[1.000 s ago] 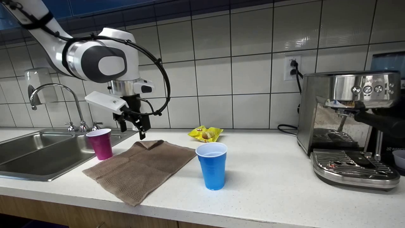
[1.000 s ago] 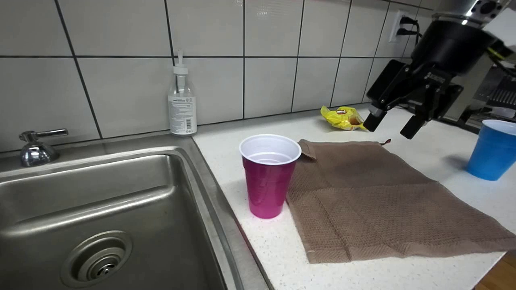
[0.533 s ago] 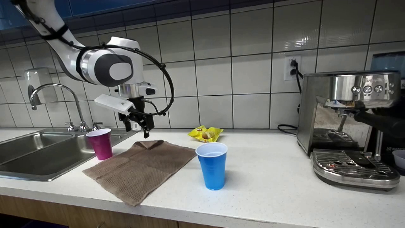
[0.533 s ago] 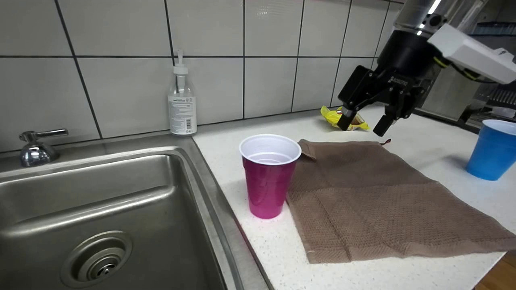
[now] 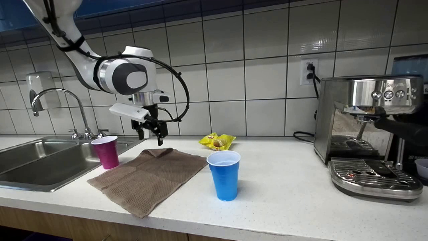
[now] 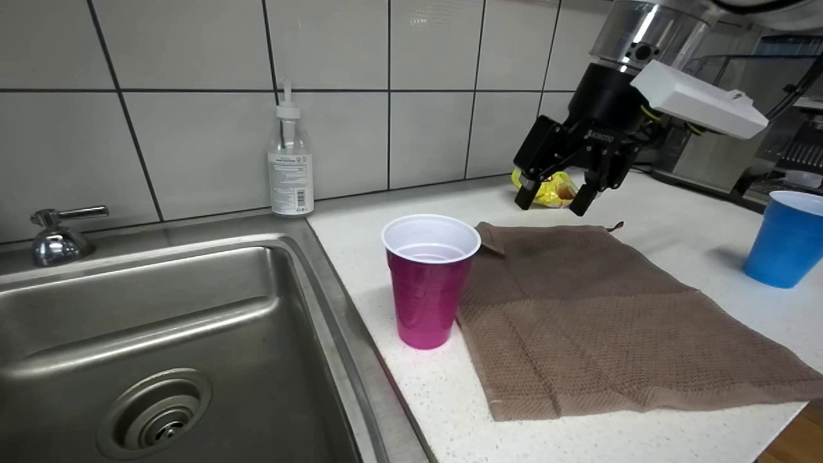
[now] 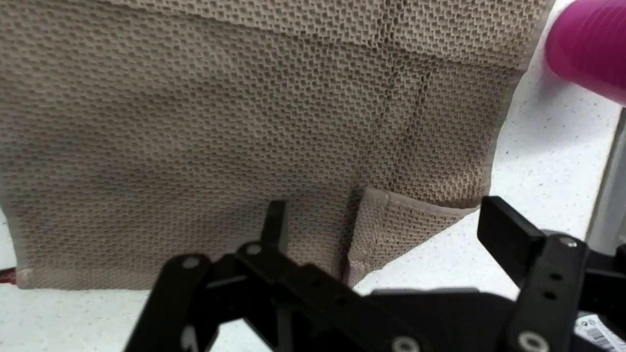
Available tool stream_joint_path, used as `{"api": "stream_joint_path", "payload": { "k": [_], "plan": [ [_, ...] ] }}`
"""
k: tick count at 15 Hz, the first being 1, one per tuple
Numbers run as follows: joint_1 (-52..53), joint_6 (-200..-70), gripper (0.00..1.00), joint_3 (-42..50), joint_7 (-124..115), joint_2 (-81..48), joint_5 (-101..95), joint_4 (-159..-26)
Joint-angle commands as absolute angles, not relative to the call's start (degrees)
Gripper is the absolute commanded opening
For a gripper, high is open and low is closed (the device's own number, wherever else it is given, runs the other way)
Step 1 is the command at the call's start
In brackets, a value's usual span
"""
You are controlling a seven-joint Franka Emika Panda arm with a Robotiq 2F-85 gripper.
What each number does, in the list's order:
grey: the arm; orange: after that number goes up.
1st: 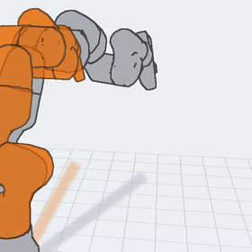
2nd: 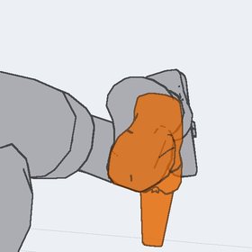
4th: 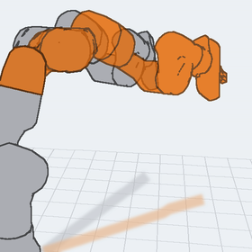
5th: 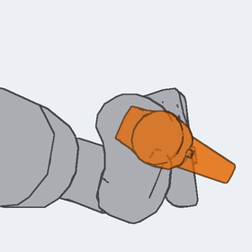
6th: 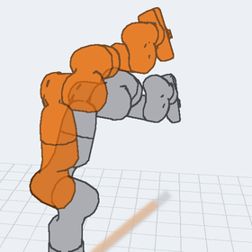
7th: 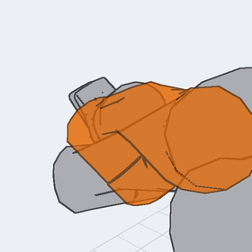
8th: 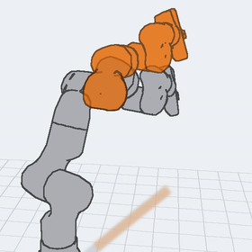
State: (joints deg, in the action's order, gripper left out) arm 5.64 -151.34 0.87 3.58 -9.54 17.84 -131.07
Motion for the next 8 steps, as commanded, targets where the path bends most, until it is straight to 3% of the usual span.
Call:
{"api": "stream_joint_path", "payload": {
  "k": [1, 8],
  "plan": [
    [3.7, -151.3, 1.0, -1.1, 3.0, -9.9, 17.0, -130.7],
    [3.6, -151.3, 1.0, -1.2, 3.0, -10.1, 16.9, -130.3]
  ]
}}
